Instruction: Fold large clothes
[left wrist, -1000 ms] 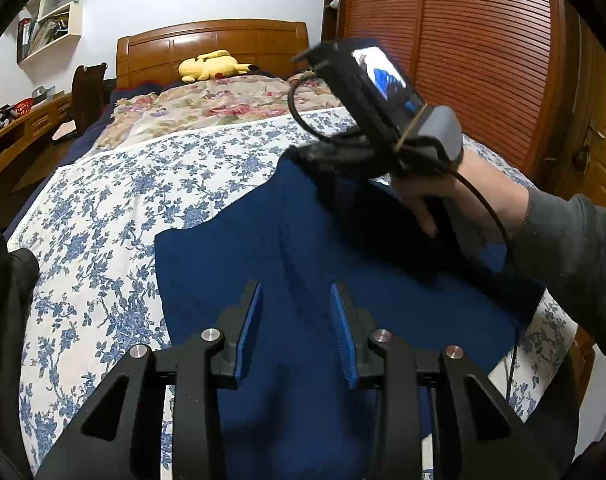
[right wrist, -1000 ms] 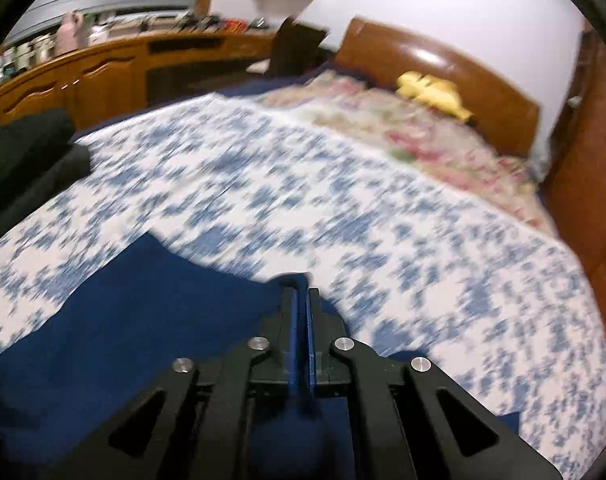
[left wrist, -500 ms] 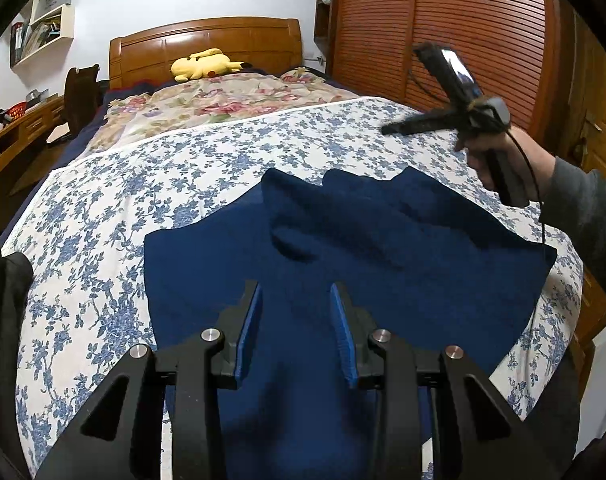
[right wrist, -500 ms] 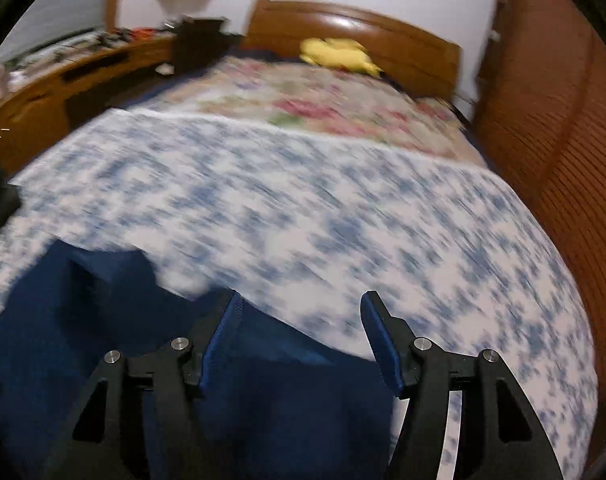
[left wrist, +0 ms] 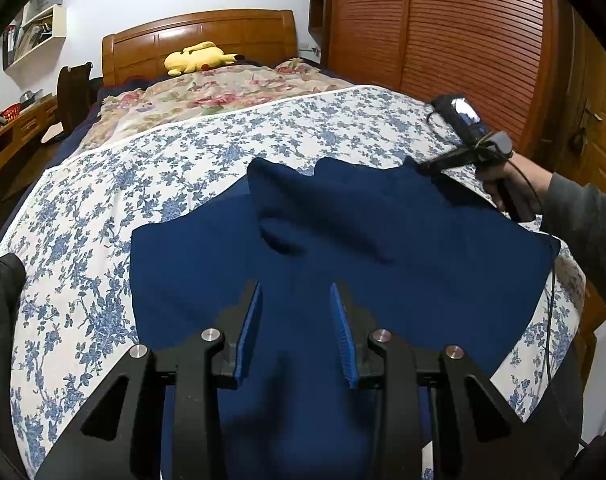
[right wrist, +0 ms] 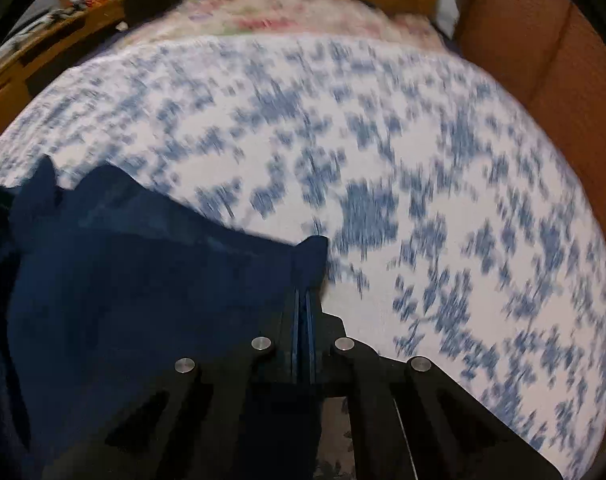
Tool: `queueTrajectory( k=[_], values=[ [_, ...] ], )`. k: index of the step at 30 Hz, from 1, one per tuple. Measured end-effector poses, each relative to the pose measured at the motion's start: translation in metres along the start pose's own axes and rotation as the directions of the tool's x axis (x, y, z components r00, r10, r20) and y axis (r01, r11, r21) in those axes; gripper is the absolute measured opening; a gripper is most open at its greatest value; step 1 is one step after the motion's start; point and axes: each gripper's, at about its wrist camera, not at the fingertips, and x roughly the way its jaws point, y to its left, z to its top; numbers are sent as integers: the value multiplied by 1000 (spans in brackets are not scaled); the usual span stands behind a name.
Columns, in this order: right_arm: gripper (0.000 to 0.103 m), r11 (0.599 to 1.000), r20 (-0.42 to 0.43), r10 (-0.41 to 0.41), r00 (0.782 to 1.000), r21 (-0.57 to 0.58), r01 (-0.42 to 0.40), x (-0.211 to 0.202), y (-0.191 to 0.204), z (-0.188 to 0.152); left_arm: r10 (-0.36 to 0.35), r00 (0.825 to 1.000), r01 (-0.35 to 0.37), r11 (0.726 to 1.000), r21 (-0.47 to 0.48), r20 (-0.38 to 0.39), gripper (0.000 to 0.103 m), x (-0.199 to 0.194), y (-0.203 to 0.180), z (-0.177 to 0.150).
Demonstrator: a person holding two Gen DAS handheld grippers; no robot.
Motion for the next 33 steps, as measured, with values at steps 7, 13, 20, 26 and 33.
queueTrajectory(
  k=[7, 13, 20, 26, 33],
  values=[
    [2, 983, 131, -146, 980, 131, 129, -45, -40, -6, -6, 1000, 7, 1000, -7, 12, 36, -5, 0, 2],
    [2, 971, -1, -197, 980, 141, 195, -18, -50, -17, -9, 1000, 9, 1000, -8, 16, 36, -8, 0, 2],
    [48, 985, 48, -142, 989, 101, 137, -44, -37, -28, -16, 1000, 16, 1000, -2, 23, 36, -11, -1, 2],
    [54, 997, 103, -28, 994, 73, 21, -108, -18, -75, -20, 999, 20, 1000, 6, 26, 36, -13, -4, 1],
    [54, 997, 114, 63, 992, 39, -68, -155, 9, -143, -31, 999, 30, 999, 19, 28, 36, -14, -12, 1]
  ],
)
